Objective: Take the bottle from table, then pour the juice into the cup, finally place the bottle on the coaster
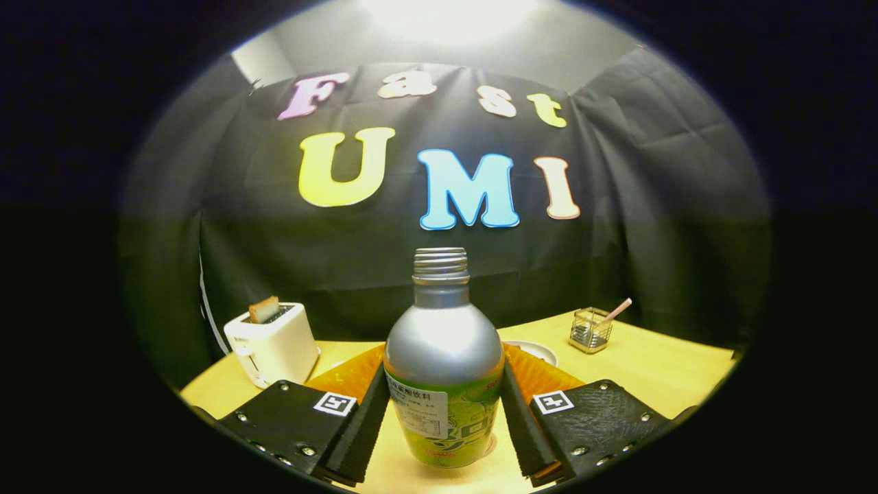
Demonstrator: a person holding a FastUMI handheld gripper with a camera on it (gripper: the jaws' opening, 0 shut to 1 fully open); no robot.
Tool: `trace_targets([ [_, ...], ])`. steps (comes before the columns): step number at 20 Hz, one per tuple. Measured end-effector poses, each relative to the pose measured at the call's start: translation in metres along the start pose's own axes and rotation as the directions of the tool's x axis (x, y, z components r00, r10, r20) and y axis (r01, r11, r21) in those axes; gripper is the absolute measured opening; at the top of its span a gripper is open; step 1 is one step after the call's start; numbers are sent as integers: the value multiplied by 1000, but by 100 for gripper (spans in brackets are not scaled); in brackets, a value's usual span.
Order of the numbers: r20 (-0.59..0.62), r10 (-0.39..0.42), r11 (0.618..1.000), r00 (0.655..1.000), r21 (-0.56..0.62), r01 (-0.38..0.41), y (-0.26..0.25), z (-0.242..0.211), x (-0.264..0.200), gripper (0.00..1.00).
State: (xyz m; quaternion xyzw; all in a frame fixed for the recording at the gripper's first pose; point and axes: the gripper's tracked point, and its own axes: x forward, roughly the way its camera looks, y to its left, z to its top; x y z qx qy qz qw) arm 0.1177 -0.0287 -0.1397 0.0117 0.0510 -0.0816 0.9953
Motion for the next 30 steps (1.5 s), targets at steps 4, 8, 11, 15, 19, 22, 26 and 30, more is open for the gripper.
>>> trace_targets([
  [4,-1,25,1000,1000,-7,-25,3,-1,2,79],
  [8,5,28,999,1000,-19,-28,1,-7,11,79],
  [11,9,29,999,1000,-24,-29,-3,-13,20,79],
  [15,5,39,999,999,8,-39,-9,-25,32,79],
  [19,7,38,999,999,9,-38,-11,-38,45,79],
  [22,-7,62,998,998,4,-62,-4,-53,54,79],
  [26,-30,65,998,997,27,-64,-2,-72,61,79],
  [30,-27,54,998,998,22,-54,-3,-79,65,79],
])
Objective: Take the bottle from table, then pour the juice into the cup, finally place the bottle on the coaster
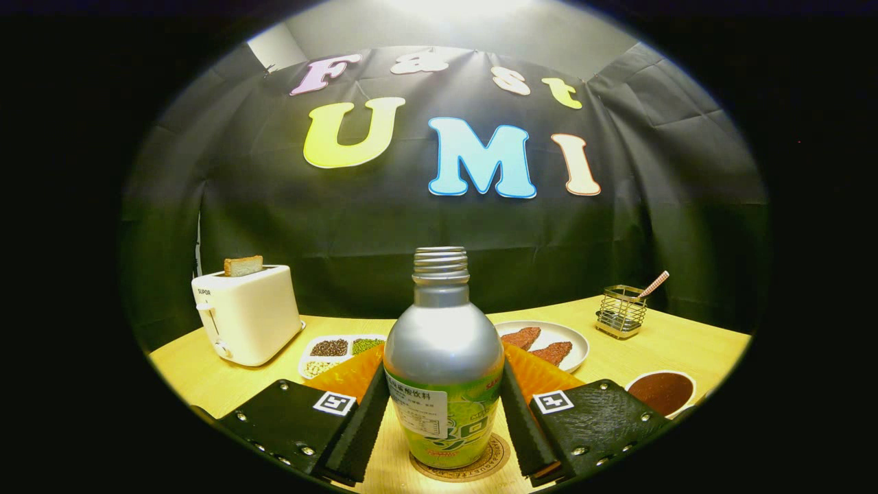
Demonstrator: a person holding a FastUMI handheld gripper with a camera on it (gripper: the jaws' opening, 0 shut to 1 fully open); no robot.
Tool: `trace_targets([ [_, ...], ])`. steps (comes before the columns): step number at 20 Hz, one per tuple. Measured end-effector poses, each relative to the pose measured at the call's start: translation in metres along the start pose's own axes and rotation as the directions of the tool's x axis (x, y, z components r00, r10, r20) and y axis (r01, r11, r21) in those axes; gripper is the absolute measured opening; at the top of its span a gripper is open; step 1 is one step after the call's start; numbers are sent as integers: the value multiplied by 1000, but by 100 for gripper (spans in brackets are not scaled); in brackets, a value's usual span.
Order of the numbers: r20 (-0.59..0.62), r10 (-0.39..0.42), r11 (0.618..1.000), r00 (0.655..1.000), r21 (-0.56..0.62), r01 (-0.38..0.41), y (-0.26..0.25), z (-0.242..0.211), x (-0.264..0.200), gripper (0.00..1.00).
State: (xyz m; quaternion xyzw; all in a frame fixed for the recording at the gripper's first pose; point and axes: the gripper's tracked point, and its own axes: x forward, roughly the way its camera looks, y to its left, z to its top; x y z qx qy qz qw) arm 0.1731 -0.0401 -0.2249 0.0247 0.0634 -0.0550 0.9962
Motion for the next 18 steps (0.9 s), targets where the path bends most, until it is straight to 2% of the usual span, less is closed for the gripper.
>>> trace_targets([
  [14,5,-3,1000,1000,5,3,-7,-13,2,81],
  [16,14,17,1000,1000,1,-17,-4,-8,0,82],
  [18,49,31,999,998,-14,-30,-6,10,-5,100],
])
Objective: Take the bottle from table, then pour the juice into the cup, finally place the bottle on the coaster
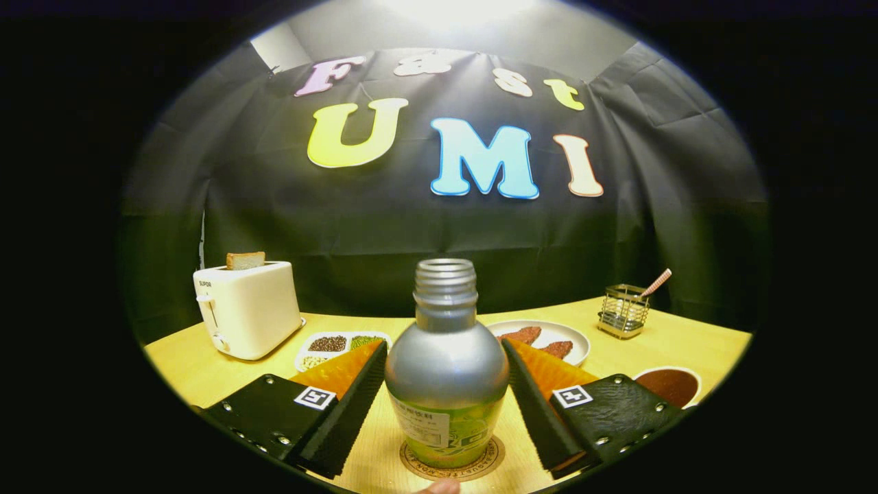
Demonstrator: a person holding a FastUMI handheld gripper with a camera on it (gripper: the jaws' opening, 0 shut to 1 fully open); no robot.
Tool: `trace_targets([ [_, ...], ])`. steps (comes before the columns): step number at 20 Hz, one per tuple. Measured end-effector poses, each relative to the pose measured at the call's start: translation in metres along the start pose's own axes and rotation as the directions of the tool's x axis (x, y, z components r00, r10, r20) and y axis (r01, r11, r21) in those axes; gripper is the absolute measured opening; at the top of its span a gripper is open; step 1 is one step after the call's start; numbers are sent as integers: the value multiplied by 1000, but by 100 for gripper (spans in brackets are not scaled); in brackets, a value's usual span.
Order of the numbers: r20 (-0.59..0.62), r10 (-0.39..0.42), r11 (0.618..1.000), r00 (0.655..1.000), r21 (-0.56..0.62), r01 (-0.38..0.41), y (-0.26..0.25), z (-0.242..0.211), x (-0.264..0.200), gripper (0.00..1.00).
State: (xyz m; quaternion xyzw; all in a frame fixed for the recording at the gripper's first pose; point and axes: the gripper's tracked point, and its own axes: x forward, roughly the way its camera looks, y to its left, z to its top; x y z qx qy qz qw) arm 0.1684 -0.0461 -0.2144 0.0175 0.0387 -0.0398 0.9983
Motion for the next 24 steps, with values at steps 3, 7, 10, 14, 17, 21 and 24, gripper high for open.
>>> trace_targets([
  [3,35,-20,999,999,-49,21,-9,42,-21,98],
  [7,17,44,997,999,-69,-43,6,94,-53,98],
  [10,40,39,995,998,-98,-35,4,140,-82,97],
  [14,76,34,997,997,-75,-28,6,185,-121,97],
  [17,95,30,998,995,-62,-24,8,207,-149,97],
  [21,109,57,998,992,-33,-54,14,228,-174,97],
  [24,111,78,997,991,-5,-78,12,232,-182,97],
])
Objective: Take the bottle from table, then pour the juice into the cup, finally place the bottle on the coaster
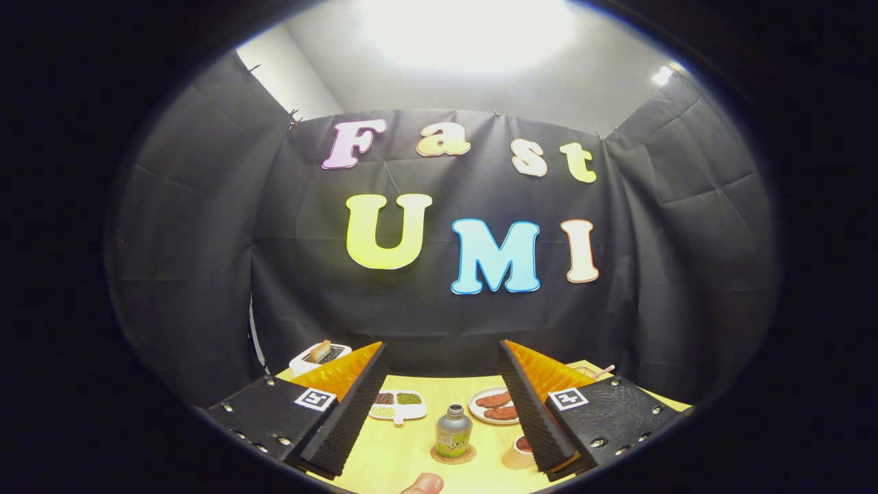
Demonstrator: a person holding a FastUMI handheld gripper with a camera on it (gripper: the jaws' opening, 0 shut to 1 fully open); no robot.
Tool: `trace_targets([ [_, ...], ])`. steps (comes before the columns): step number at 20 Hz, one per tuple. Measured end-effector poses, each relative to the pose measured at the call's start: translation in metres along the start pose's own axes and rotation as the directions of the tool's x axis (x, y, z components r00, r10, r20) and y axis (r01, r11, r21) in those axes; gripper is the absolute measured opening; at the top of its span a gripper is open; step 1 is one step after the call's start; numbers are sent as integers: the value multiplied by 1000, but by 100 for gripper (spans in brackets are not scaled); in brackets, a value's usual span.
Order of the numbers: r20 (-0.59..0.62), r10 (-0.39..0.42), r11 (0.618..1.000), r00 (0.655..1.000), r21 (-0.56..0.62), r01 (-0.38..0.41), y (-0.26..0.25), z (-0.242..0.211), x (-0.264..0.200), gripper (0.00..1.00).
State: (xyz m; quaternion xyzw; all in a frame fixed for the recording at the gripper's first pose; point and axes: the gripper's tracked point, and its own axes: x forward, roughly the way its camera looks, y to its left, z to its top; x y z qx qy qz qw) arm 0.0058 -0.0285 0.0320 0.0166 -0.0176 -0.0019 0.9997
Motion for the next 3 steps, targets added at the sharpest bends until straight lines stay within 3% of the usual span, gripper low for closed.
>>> trace_targets([
  [3,-3,-9,1000,1000,-8,9,-7,8,3,97],
])
